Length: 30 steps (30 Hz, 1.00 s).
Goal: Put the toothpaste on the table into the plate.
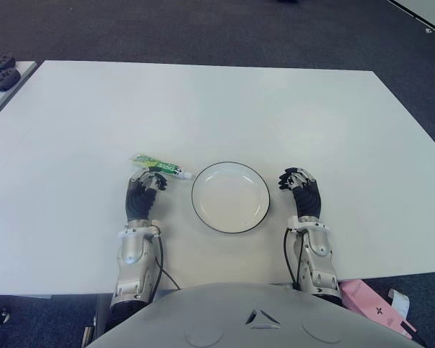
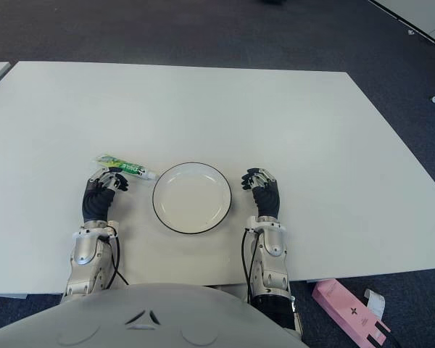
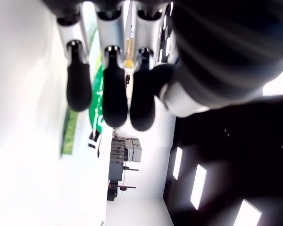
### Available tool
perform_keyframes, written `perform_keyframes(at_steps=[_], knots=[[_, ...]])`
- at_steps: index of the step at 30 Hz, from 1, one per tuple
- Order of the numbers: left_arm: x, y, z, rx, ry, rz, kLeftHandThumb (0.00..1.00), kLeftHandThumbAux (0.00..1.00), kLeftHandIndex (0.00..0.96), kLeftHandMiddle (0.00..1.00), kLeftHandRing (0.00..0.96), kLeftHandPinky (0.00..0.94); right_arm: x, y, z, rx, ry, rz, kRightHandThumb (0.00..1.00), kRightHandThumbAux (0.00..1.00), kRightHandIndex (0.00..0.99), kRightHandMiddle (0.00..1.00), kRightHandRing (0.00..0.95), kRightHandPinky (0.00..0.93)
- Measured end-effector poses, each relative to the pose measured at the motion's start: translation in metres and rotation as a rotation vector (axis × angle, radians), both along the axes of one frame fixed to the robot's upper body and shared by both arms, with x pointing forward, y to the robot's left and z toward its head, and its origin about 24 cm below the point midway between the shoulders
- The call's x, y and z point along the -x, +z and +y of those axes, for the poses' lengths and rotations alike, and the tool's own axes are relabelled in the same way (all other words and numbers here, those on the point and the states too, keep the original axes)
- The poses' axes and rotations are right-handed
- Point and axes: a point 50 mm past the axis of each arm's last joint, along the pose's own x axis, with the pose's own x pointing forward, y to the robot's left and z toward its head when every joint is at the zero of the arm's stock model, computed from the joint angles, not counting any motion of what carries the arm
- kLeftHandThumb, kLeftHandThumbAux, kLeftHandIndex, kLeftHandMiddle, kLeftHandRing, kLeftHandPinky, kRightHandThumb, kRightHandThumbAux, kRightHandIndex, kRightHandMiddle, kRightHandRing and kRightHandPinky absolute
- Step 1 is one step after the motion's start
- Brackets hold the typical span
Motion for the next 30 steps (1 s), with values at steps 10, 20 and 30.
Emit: perform_keyframes(at_steps=[10,20,30], knots=[[0.001,0.000,0.000,-0.010,-0.003,0.002,0.695,0.717,0.436,0.610,0.592,0.578,0.001,0.000,0.001,-0.003,0.000,0.001,0.707,0.722,0.432,0.567,0.554,0.544],[0.002,0.002,0.003,-0.029,-0.007,0.006,0.695,0.718,0.436,0.607,0.583,0.567,0.002,0.000,0.003,-0.008,-0.004,0.002,0.707,0.722,0.432,0.570,0.556,0.543],[-0.004,0.032,0.015,-0.278,-0.048,-0.088,0.694,0.719,0.435,0.609,0.582,0.570,0.003,0.000,0.004,-0.007,-0.005,0.001,0.707,0.722,0.432,0.570,0.557,0.545]])
